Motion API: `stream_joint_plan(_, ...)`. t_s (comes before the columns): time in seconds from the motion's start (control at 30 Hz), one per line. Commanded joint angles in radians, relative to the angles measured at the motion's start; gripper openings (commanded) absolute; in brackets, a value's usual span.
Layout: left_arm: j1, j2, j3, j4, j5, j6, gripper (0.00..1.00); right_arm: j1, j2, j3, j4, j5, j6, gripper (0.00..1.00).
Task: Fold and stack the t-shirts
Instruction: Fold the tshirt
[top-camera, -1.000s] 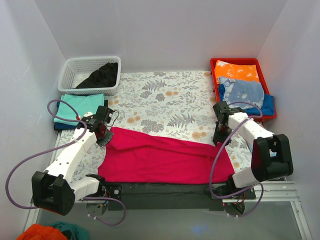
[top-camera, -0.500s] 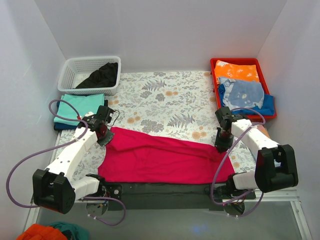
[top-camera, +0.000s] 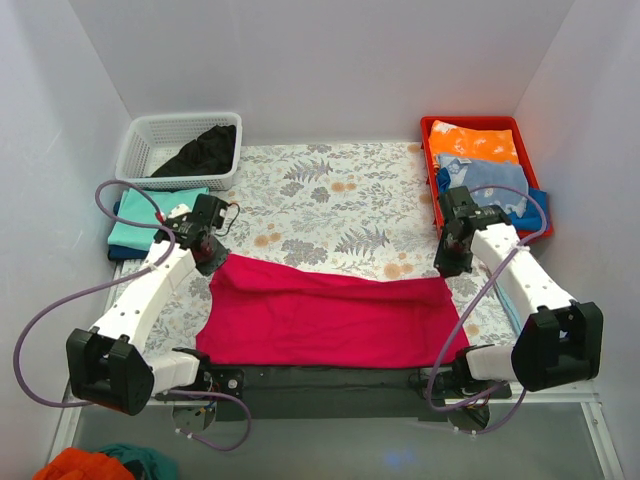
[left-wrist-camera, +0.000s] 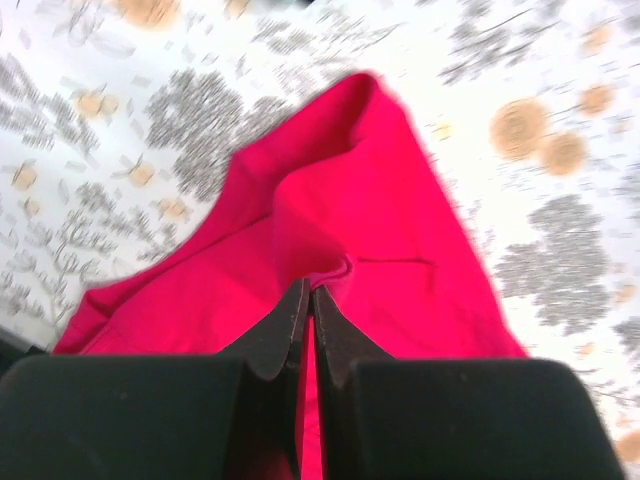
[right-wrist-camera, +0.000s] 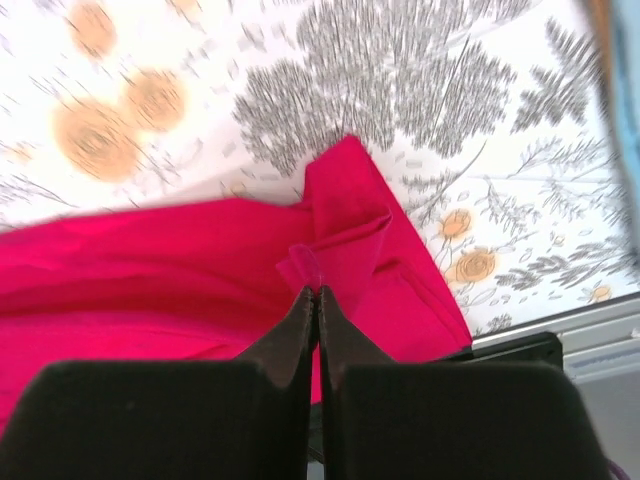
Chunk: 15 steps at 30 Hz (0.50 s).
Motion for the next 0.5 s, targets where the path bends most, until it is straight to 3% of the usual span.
stream_joint_plan(0.0,0.005,0.027,0.122,0.082,-0.062,0.072,0.00,-0.007,0.051,0.143,-0.029,0.096,0.000,0.01)
stream_joint_plan(0.47,0.028,0.360,0.540,0.255,-0.183,0.238,0.00,-0.133,0.351,0.457,0.039,0.165,-0.094,0.01)
